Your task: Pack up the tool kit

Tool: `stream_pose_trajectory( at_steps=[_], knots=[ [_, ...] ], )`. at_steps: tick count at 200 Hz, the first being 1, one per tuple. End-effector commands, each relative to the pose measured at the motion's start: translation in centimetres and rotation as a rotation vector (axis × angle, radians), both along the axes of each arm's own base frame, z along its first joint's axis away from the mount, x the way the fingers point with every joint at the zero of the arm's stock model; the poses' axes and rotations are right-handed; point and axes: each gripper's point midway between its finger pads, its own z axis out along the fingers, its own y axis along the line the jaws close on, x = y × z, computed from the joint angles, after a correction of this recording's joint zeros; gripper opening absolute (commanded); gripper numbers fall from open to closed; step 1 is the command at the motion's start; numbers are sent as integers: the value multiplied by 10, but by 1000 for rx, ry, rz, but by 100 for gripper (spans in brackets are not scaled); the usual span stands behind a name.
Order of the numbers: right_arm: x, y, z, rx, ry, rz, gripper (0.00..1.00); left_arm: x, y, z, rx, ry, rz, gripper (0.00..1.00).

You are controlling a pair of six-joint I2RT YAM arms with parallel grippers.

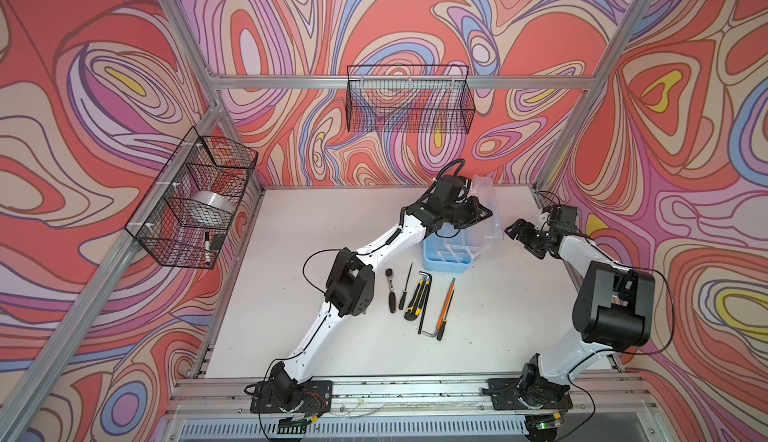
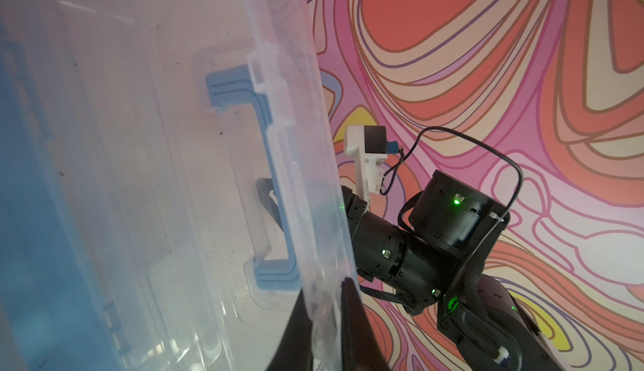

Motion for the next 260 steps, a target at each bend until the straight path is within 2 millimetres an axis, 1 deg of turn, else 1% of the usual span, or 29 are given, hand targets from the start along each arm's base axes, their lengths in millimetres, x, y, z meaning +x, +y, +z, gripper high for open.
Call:
stream_pose_trajectory(
  at_steps=[1, 31, 67, 83, 101, 124, 136, 155, 175, 202, 214, 236, 248, 250, 253, 260],
  knots=[
    [-3, -2, 11, -31, -16, 7, 92, 7, 13, -38, 157, -36, 16, 12],
    [-3, -2, 9, -31, -11, 6, 92, 8, 19, -42, 200, -36, 12, 12],
    [-5, -1, 9, -33, -10, 13, 92, 7, 23, -48, 230, -40, 10, 13],
    [-5, 0, 8, -30, -7, 18, 92, 7, 24, -53, 247, -34, 10, 14],
    [-5, 1, 6, -26, -2, 21, 92, 6, 24, -59, 261, -23, 6, 17],
    [-5, 0, 4, -29, 2, 19, 92, 5, 23, -61, 253, -12, 1, 28],
    [-6, 0, 3, -28, 4, 19, 92, 4, 21, -58, 243, -13, -3, 35],
    [-5, 0, 3, -27, 5, 20, 92, 4, 19, -54, 227, -18, -7, 42],
    [-6, 0, 2, -23, 9, 20, 92, 3, 17, -45, 204, -30, -14, 49],
    [-6, 2, 2, -17, 7, 21, 92, -1, 19, -22, 181, -71, -28, 59],
    [-5, 1, 3, -14, 4, 20, 92, -3, 24, -14, 187, -92, -26, 62],
    [-5, 6, 7, 9, -8, 30, 91, 3, 46, -10, 210, -97, -2, 68],
    [-5, 10, 9, 34, -17, 37, 89, 9, 64, -17, 233, -86, 21, 70],
    [-5, 11, 10, 38, -19, 38, 89, 9, 66, -15, 231, -90, 25, 70],
    [-5, 12, 11, 44, -23, 40, 88, 11, 71, -19, 241, -84, 32, 71],
    [-5, 15, 12, 64, -29, 43, 86, 15, 83, -22, 252, -81, 49, 72]
  ],
)
